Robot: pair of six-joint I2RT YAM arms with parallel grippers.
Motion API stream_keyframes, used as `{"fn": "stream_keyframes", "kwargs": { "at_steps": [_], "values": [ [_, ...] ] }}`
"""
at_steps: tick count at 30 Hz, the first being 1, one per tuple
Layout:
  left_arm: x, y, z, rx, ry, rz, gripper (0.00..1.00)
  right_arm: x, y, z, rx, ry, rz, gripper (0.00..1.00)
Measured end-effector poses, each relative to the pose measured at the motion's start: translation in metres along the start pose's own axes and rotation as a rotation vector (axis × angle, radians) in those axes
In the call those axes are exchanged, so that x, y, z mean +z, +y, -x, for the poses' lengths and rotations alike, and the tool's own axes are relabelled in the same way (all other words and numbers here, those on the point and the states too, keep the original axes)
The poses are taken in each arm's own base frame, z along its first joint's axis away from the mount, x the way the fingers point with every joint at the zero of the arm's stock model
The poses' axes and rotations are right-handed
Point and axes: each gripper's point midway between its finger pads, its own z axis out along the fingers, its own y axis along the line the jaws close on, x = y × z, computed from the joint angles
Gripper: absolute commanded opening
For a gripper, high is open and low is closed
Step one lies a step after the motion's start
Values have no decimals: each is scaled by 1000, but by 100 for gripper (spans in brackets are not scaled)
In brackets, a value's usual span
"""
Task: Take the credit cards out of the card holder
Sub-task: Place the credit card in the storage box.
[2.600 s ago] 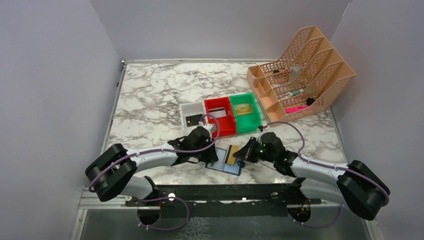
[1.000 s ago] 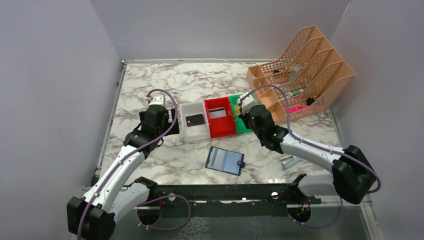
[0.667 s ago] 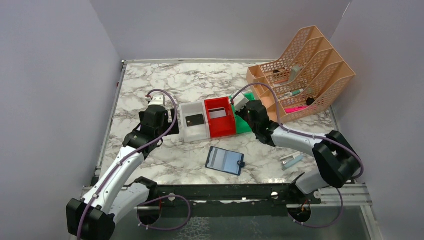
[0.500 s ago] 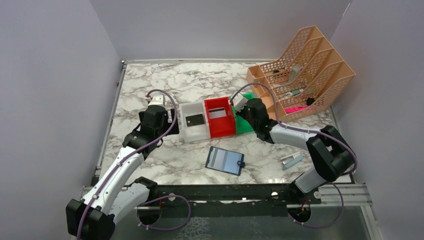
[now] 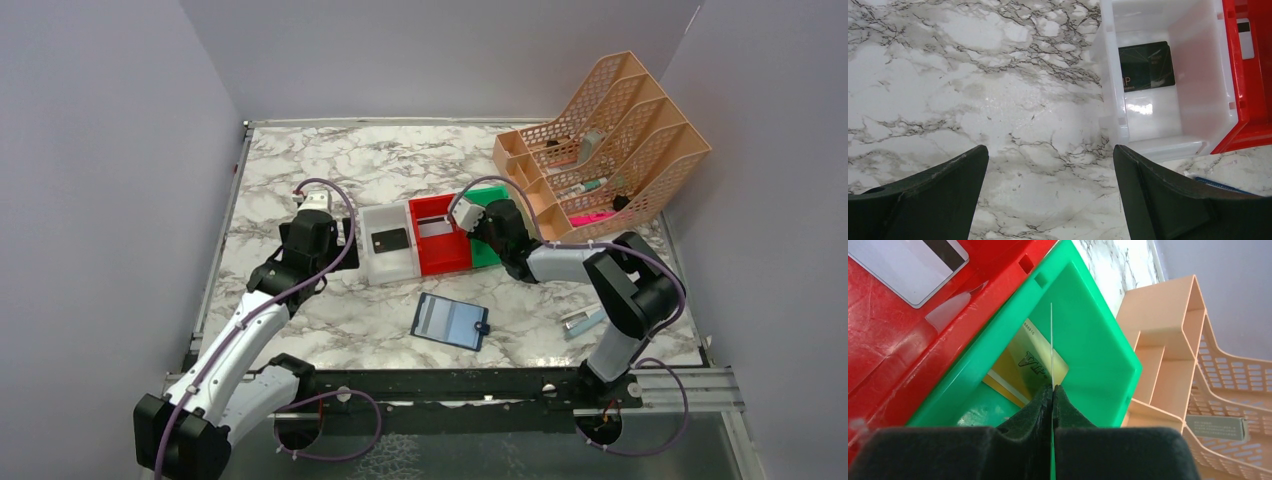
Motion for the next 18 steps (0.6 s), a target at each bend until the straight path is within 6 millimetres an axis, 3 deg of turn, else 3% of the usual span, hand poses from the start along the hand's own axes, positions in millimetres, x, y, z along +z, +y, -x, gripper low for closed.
{"fn": "stream_keyframes", "kwargs": {
  "at_steps": [12, 16, 18],
  "values": [
    [2, -2, -3, 5, 18, -8, 99, 2, 9, 6, -47, -44, 64, 16],
    [4, -3, -5, 8, 24, -9, 99, 3, 9, 4, -45, -45, 68, 27],
    [4, -3, -5, 10, 27, -10, 99, 3, 8, 3, -44, -41, 66, 27]
  ]
}}
